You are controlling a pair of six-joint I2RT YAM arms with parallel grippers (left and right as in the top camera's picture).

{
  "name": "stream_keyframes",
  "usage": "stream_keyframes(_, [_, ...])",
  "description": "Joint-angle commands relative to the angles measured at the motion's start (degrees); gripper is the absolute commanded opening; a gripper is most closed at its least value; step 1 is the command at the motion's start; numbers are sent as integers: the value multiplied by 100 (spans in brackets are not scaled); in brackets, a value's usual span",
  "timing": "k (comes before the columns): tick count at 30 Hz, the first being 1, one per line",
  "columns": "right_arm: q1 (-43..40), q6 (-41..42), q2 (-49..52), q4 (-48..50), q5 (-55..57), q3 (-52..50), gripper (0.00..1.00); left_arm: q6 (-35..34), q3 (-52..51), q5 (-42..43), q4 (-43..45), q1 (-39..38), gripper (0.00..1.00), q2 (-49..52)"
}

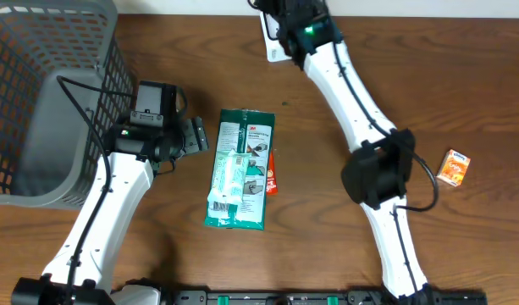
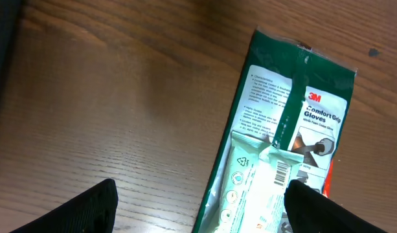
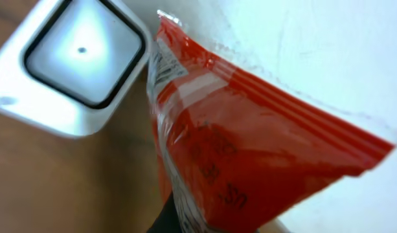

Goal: Scan the item barcode
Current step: 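Lift the red bag toward the white scanner with the right gripper, then hold the red bag's barcode side against the white scanner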

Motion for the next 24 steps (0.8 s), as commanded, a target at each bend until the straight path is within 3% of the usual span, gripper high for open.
stream_keyframes(1, [205,-1128,289,509,1032,116,1,101,83,-52,-17,20,83,44])
stream_keyframes(9, [459,-2848,901,1582,1685,114,1,101,83,-52,-17,20,83,44])
stream_keyframes(24, [518,-2911,990,1220,2011,103,1,101,83,-55,-17,20,83,44])
